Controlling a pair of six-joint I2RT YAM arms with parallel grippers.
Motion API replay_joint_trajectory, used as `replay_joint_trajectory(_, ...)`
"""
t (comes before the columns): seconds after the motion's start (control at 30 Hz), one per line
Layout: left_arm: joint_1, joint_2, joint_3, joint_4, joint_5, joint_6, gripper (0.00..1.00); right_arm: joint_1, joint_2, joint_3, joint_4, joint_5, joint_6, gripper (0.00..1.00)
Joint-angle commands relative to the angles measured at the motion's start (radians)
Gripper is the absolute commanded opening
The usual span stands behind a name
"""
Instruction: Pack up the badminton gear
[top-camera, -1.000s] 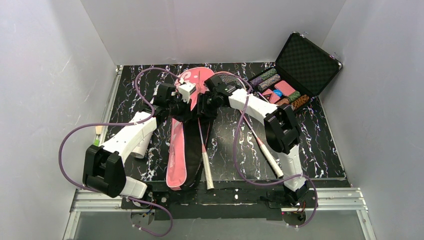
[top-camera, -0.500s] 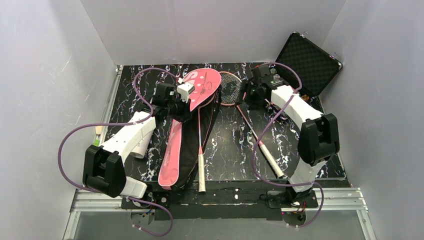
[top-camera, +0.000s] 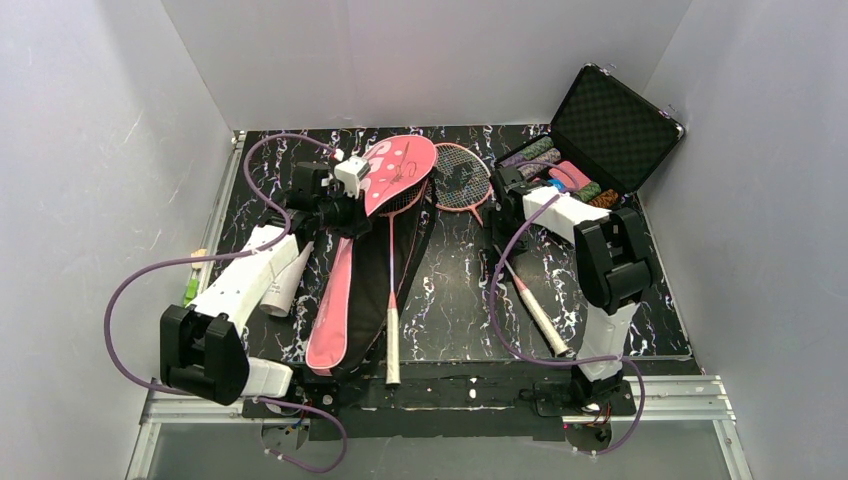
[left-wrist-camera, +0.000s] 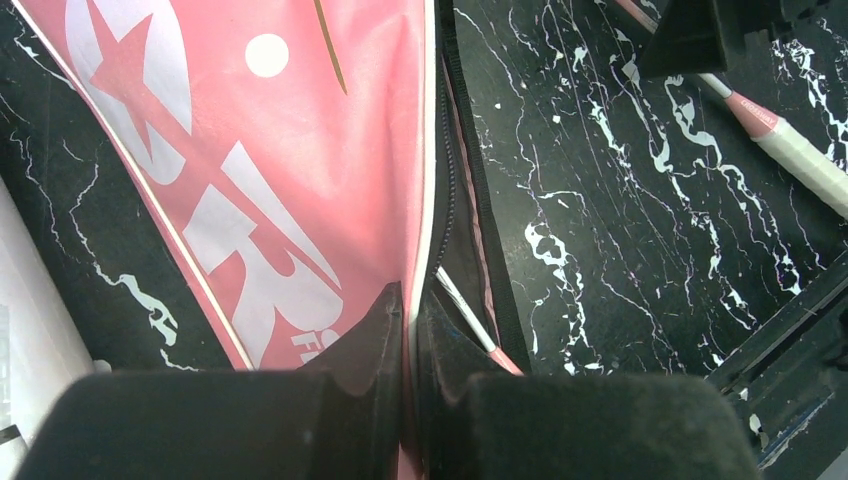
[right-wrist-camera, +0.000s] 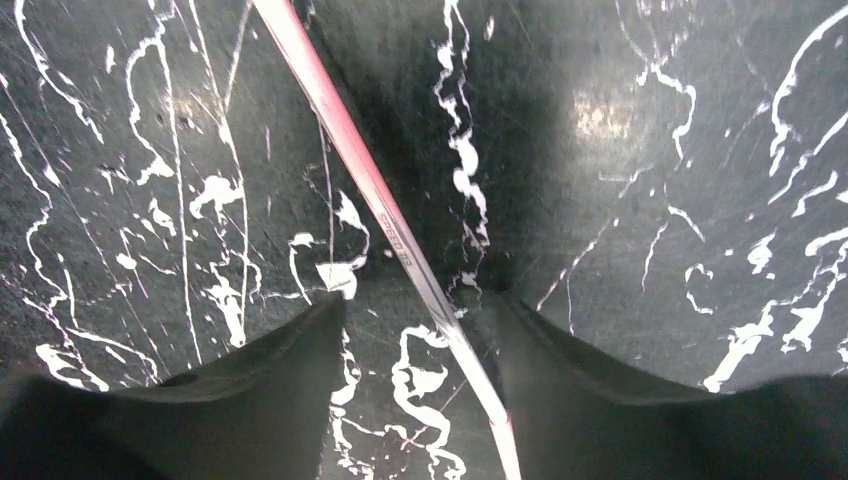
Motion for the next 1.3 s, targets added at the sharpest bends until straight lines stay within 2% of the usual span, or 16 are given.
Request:
replay_joint_trajectory(0.0, 0.014, -0.095, 0.004, 0.016, 0.019, -0.020, 0.00, -0.001, 0.061, 0.058, 0.033, -0.015, -0.017, 0.56)
replay_joint_trajectory(0.1, 0.019, -0.111, -0.009, 0.020, 0.017, -0.020, 0.00, 0.002, 0.060, 0.046, 0.048, -0.038, -0.015, 0.44)
replay_joint_trajectory(0.17, 0.025, -0.117, -0.016, 0.022, 0.013, -0.020, 0.00, 0.007, 0.052, 0.034, 0.062, -0.047, -0.016, 0.31)
replay_joint_trajectory(0.23, 0.031, -0.121, -0.018, 0.025, 0.008, -0.057, 0.00, 0.017, 0.041, 0.026, 0.077, -0.082, -0.021, 0.14)
replay_joint_trajectory(0.33, 0.040, -0.121, -0.014, 0.025, 0.009, -0.072, 0.00, 0.046, 0.020, 0.037, 0.081, -0.071, -0.038, 0.01)
replay_joint_trajectory(0.6, 0.058, -0.136, -0.043, 0.040, -0.011, -0.076, 0.00, 0.095, -0.047, 0.109, 0.047, -0.004, -0.062, 0.01)
replay_joint_trajectory(0.97, 0.072, -0.124, -0.046, 0.053, -0.017, -0.090, 0.00, 0.123, -0.217, 0.193, -0.040, 0.064, -0.050, 0.01)
replay_joint_trajectory(1.1, 0.071, -0.110, -0.041, 0.053, -0.007, -0.092, 0.00, 0.142, -0.283, 0.173, -0.104, 0.082, -0.035, 0.01)
replay_joint_trajectory(1.27, 0.072, -0.054, -0.013, 0.053, 0.015, -0.103, 0.00, 0.181, -0.443, 0.073, -0.171, 0.103, -0.012, 0.01)
